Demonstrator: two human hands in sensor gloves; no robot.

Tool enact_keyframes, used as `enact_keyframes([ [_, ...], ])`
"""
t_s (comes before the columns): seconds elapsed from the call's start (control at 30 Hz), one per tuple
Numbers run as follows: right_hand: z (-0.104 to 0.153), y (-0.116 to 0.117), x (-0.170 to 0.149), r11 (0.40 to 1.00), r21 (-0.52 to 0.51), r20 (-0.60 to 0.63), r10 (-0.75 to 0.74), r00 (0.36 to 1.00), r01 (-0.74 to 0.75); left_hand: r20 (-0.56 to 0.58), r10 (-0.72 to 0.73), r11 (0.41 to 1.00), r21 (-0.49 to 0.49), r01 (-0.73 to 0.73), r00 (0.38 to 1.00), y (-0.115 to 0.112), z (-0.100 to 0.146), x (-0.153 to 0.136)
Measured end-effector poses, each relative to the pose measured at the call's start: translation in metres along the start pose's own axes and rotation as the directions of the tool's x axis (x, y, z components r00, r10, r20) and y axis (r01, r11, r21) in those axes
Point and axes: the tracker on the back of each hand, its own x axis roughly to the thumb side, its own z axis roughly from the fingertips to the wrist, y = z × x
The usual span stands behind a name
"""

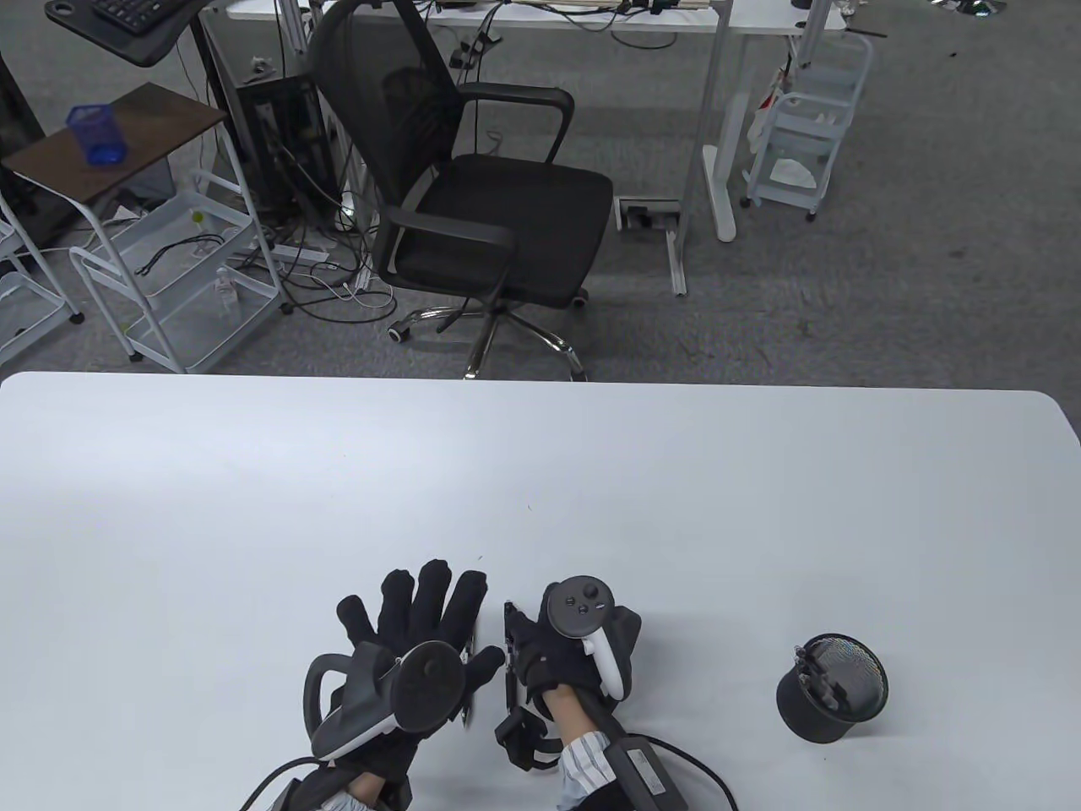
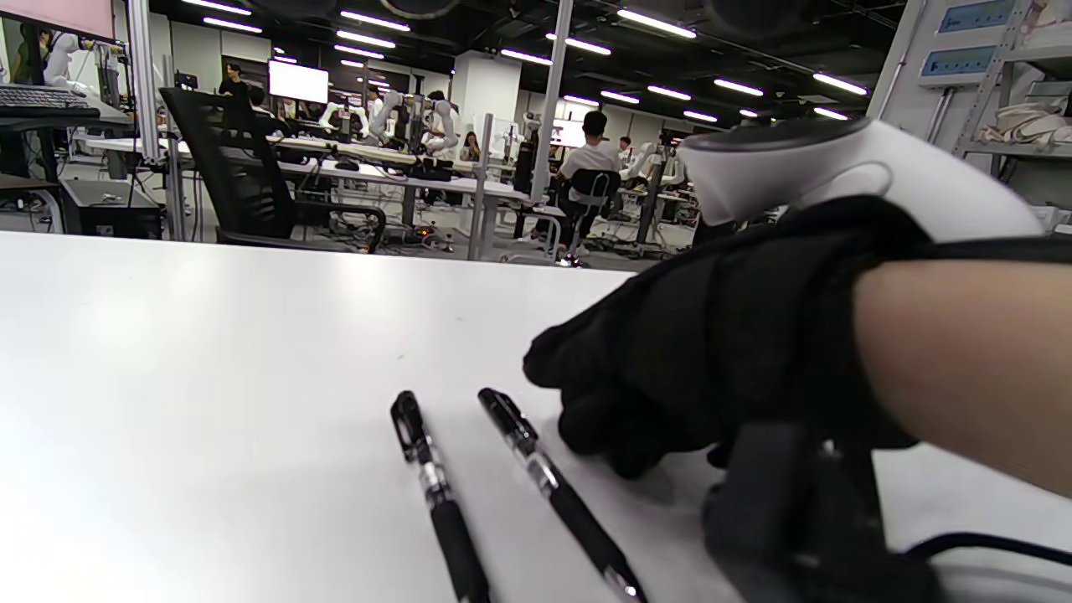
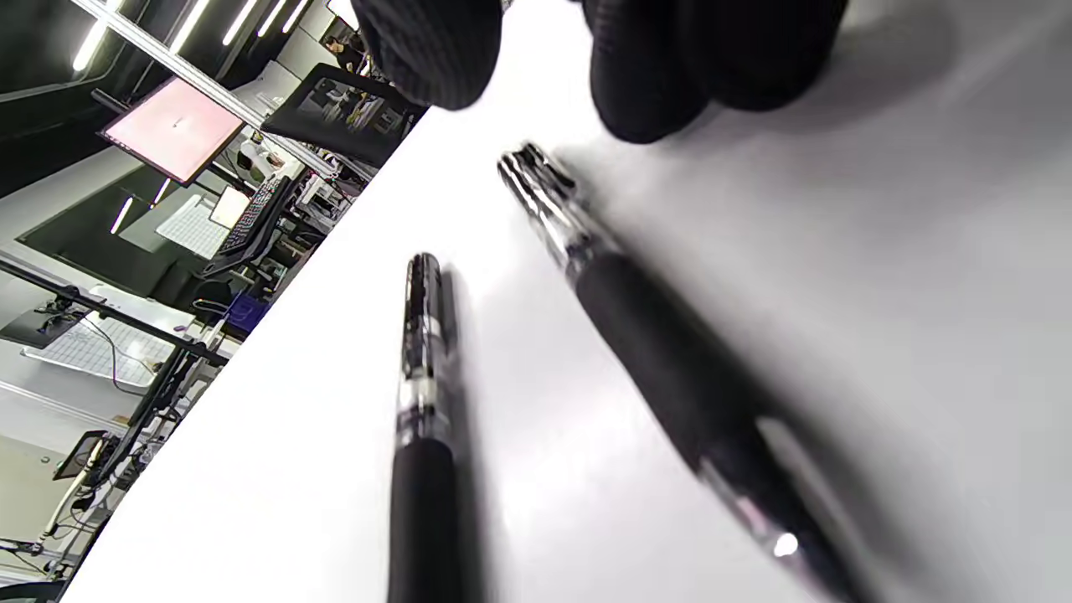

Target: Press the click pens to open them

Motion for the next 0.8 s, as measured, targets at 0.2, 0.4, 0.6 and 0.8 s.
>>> enact_keyframes([
  [0.2, 0.026, -0.043, 0.020, 0.995, -0.029, 0.005, 0.095, 0.995, -0.095, 0.005, 0.007, 1.000, 0.008, -0.007, 1.000, 0.001, 0.002, 0.000],
  [0.4, 0.066, -0.110, 0.043, 0.959, -0.086, 0.028, 0.272, 0.962, -0.269, 0.008, 0.014, 1.000, 0.013, -0.014, 1.000, 0.002, 0.002, -0.001],
  [0.6, 0.089, -0.178, 0.030, 0.911, -0.171, -0.100, 0.362, 0.927, -0.374, 0.008, 0.017, 1.000, 0.012, -0.017, 1.000, 0.002, 0.002, -0.001],
  [0.8, 0.096, -0.212, -0.009, 0.816, -0.131, -0.304, 0.507, 0.806, -0.563, 0.006, 0.017, 1.000, 0.007, -0.017, 1.000, 0.001, 0.002, -0.001],
])
